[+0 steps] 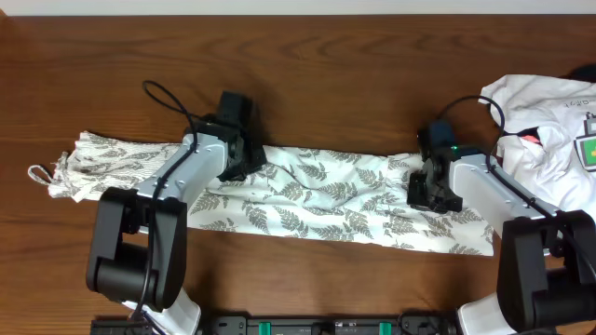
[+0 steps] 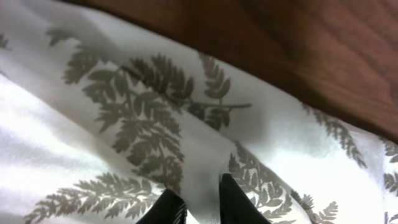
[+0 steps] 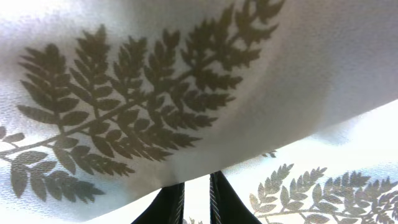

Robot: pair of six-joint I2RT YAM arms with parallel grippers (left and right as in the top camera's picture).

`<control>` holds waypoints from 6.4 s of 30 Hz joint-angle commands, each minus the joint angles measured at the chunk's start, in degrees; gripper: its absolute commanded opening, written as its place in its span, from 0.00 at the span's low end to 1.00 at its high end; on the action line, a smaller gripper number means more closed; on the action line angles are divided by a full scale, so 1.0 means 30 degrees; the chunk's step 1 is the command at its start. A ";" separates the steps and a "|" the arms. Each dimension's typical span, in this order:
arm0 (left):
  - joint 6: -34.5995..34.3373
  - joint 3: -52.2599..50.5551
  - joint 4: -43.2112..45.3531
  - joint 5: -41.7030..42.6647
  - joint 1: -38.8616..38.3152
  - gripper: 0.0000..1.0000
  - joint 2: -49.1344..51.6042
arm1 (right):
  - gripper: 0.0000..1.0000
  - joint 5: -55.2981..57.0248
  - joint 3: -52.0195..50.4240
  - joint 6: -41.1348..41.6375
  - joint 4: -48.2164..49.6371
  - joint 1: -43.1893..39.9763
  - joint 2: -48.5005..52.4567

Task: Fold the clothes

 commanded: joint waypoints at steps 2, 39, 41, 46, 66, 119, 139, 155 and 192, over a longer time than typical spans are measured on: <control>-0.0044 -0.0095 -0.1035 -0.0240 0.0051 0.19 0.0182 | 0.14 0.0117 -0.0044 -0.0058 0.0015 -0.0211 0.0109; -0.0131 -0.0087 0.1552 0.6834 0.0488 0.47 0.0175 | 0.15 0.0277 -0.0044 -0.0401 0.0036 -0.0641 0.0109; -0.0321 -0.0087 0.1778 0.7067 0.0641 0.47 0.0175 | 0.15 0.0277 -0.0044 -0.0401 0.0044 -0.0772 0.0109; -0.1049 -0.0087 0.2055 0.6965 0.1049 0.47 0.0175 | 0.15 0.0270 -0.0044 -0.0444 0.0029 -0.1049 0.0109; -0.3366 -0.0095 0.1625 0.3330 0.0692 0.47 0.0204 | 0.14 0.0255 -0.0044 -0.0554 -0.0036 -0.1064 0.0109; -0.1392 -0.1137 -0.5493 -0.0503 0.0051 0.30 -0.0860 | 0.14 0.0262 -0.0044 -0.0692 -0.0379 -0.1064 0.0109; 0.4546 0.0474 -0.1792 -0.2878 0.0058 0.19 -0.4488 | 0.14 0.0255 -0.0044 -0.0831 -0.0335 -0.1064 0.0109; 0.4546 0.0321 -0.2827 -0.3213 0.0969 0.19 0.1603 | 0.15 0.0262 -0.0044 -0.0831 -0.0627 -0.1064 0.0109; 0.4539 0.0160 -0.2426 -0.3585 0.1676 0.27 0.1829 | 0.75 -0.6564 -0.0044 -0.3847 -0.0583 -1.1344 0.0109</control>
